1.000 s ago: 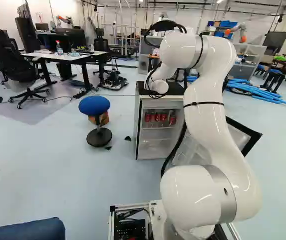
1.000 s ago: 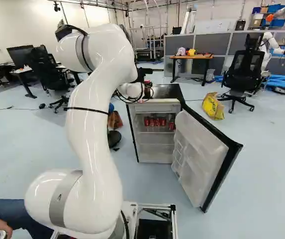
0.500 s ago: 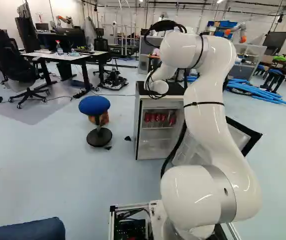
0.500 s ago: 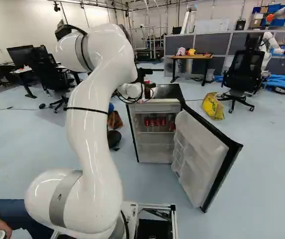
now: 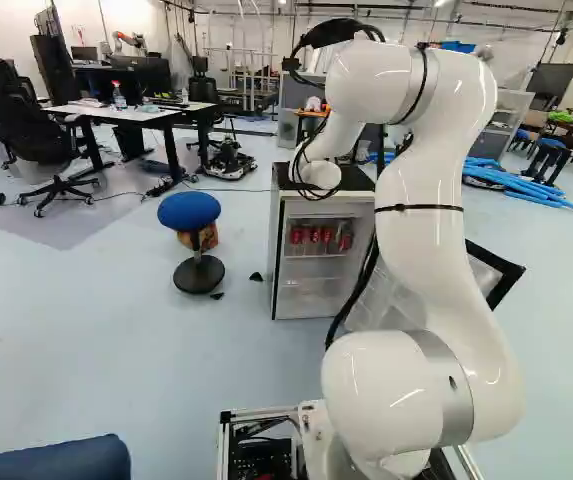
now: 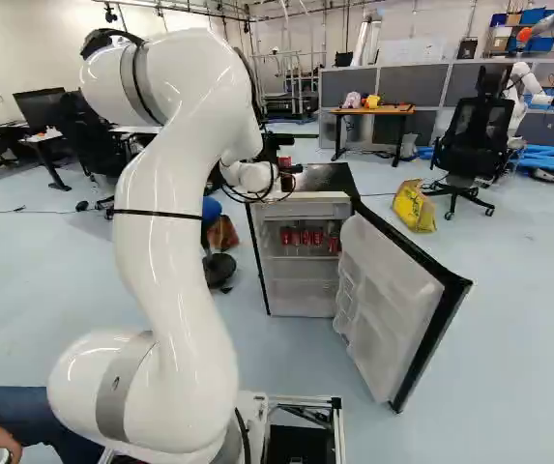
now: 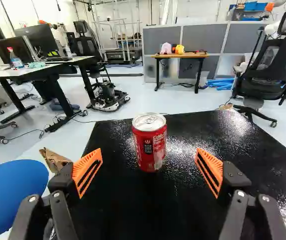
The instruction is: Grab a drink from the fridge
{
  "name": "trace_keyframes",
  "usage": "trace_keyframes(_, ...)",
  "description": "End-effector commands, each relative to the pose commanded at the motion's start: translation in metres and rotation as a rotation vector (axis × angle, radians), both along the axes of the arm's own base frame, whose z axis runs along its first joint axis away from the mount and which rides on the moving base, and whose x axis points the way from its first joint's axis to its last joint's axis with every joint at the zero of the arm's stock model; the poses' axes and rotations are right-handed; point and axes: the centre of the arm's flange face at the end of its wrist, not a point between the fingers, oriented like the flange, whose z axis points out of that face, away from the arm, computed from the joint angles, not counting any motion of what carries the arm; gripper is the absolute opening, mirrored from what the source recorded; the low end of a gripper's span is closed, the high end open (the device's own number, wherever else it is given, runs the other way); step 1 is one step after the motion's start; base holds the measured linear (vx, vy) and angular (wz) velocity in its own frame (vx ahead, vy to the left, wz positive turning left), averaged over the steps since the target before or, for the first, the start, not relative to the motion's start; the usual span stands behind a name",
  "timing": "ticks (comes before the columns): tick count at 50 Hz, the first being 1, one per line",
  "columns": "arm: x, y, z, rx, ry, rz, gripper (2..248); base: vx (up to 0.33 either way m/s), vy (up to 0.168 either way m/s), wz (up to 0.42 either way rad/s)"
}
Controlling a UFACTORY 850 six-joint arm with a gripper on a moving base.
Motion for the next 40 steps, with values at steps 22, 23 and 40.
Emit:
trace_keyframes(22, -0.045, -0.007, 0.029, 0.0, 0.015, -0.011, 247, 0.0, 0.0, 0.0)
trace_keyframes(23, -0.047, -0.008, 0.03, -0.001, 0.017, -0.012, 247, 0.0, 0.0, 0.0)
trace_keyframes(40, -0.081, -0.02, 0.047, -0.006, 0.063, -0.02, 247, 0.0, 0.0, 0.0)
